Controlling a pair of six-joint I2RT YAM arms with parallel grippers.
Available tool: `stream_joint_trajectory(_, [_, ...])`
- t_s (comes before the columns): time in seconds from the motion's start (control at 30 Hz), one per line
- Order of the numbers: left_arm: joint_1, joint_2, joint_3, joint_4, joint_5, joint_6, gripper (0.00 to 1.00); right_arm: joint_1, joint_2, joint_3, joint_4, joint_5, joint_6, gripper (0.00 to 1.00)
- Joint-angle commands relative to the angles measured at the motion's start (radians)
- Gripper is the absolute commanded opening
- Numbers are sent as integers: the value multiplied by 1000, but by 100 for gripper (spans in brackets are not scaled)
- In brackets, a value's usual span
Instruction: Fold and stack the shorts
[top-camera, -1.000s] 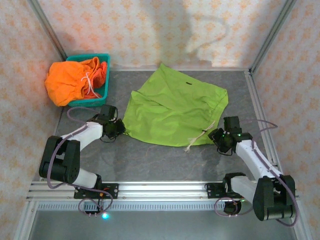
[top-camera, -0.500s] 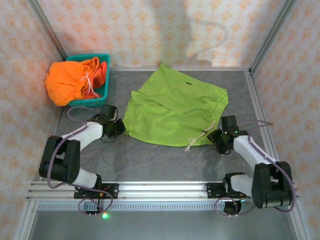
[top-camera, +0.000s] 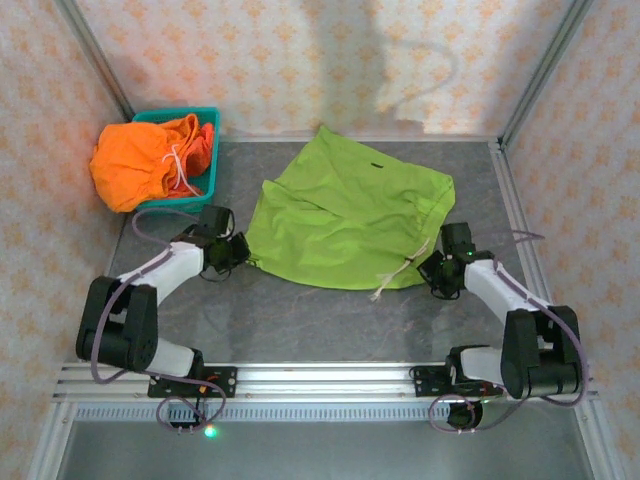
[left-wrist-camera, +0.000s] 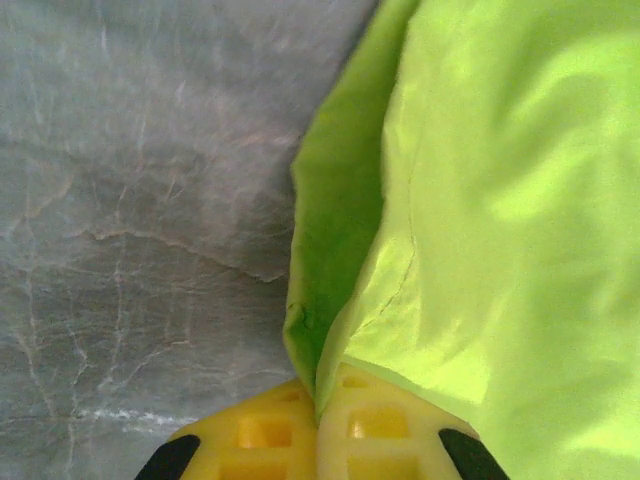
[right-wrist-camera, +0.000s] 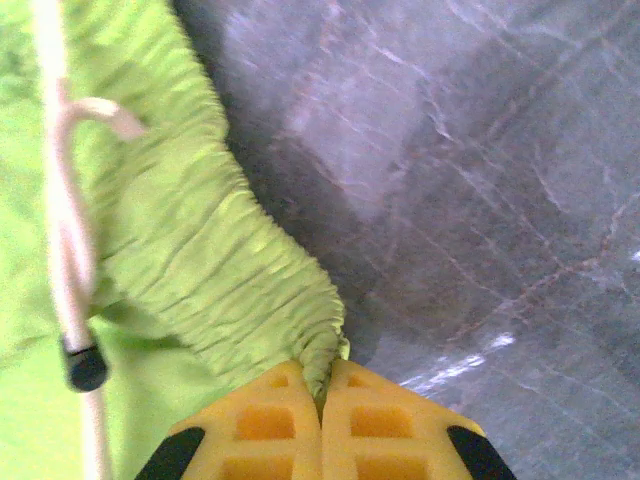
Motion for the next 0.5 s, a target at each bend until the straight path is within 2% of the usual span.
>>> stream_joint_trajectory(0.0, [-4, -128, 98, -100, -54, 40, 0, 4, -67, 98, -94, 40, -65, 0])
stream_joint_trajectory(0.23, [-4, -298, 320, -297, -120, 100, 0, 5, -173, 314, -296, 20, -178, 0])
stream_joint_trajectory(0.47, [-4, -303, 569, -426, -120, 148, 0, 5, -220, 473, -403, -28, -213, 0])
